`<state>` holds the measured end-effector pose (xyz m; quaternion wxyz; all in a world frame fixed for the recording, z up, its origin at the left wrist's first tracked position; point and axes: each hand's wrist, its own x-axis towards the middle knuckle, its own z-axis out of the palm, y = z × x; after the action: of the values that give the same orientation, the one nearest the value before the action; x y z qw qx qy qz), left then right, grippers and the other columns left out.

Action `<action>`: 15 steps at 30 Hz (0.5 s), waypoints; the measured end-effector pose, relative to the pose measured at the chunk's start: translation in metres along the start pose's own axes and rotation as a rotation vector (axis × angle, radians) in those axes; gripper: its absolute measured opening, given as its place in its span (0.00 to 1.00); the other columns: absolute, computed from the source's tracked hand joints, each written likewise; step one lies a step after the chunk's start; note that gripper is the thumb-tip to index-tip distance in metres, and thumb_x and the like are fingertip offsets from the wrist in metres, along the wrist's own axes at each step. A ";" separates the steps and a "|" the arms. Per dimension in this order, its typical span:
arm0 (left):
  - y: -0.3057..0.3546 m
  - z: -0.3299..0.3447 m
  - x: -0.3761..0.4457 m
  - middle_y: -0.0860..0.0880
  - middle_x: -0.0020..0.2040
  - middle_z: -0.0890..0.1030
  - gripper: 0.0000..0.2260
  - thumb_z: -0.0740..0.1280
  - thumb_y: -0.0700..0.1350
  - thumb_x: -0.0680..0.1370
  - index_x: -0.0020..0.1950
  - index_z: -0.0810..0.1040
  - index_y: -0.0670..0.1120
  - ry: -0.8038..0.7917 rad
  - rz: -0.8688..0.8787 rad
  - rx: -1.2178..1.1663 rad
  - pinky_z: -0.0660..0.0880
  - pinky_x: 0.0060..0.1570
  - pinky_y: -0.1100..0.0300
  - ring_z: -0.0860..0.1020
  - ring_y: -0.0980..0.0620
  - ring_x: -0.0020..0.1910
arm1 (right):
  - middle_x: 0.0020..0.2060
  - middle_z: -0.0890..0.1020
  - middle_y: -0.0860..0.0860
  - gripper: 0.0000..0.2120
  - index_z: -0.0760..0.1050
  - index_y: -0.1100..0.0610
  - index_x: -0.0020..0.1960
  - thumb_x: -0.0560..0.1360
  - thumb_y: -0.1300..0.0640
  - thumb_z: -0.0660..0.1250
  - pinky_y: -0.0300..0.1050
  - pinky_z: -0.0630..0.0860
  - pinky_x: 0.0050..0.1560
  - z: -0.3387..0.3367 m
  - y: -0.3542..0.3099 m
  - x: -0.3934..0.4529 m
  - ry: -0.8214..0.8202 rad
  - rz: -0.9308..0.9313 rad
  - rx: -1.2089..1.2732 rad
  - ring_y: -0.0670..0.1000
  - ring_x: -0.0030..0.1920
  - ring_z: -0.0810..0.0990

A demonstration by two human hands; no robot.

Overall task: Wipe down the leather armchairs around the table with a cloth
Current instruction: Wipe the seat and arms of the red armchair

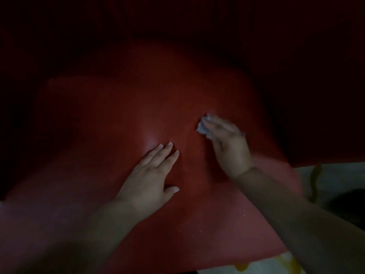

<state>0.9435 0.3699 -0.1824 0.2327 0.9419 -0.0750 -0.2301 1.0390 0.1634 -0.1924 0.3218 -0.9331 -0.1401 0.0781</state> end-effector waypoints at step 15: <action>0.014 -0.006 -0.004 0.56 0.80 0.45 0.35 0.66 0.56 0.77 0.79 0.53 0.54 0.000 0.001 0.036 0.43 0.70 0.64 0.43 0.58 0.77 | 0.59 0.78 0.59 0.16 0.77 0.63 0.62 0.75 0.70 0.66 0.50 0.76 0.58 0.006 -0.014 -0.106 -0.031 -0.113 0.120 0.58 0.60 0.77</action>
<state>0.9425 0.3607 -0.1691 0.2158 0.9460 -0.0794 -0.2286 0.9338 0.1449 -0.1825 0.3790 -0.9014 -0.1925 0.0823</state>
